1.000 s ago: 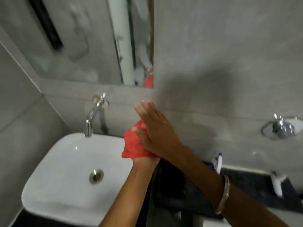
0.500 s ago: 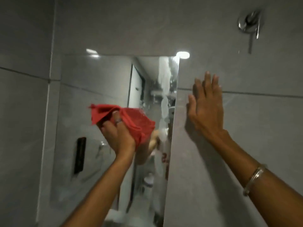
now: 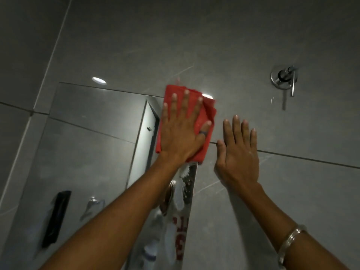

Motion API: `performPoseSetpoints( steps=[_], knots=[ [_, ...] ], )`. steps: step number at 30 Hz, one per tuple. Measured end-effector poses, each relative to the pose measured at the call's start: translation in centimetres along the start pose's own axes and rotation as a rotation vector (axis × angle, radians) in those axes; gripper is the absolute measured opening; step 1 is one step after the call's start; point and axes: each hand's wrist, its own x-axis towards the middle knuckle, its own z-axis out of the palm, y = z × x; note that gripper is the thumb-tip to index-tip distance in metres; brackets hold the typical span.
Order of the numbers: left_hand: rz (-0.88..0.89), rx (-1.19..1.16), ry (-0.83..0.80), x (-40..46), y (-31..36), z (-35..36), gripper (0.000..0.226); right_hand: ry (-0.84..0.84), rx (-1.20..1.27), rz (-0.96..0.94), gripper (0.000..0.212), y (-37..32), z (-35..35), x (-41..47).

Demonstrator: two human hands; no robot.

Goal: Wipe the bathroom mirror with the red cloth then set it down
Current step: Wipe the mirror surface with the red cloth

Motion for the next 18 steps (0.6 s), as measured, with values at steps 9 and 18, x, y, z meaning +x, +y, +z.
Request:
performPoseSetpoints(
  steps=[9, 18],
  knots=[
    [0.135, 0.063, -0.021, -13.5, -2.7, 1.1, 0.077, 0.028, 0.136, 0.062, 0.064, -0.1, -0.2, -0.6],
    [-0.101, 0.029, -0.008, 0.8, 0.8, 0.1, 0.081, 0.016, 0.040, 0.006, 0.063, 0.1, 0.0, -0.3]
  ],
)
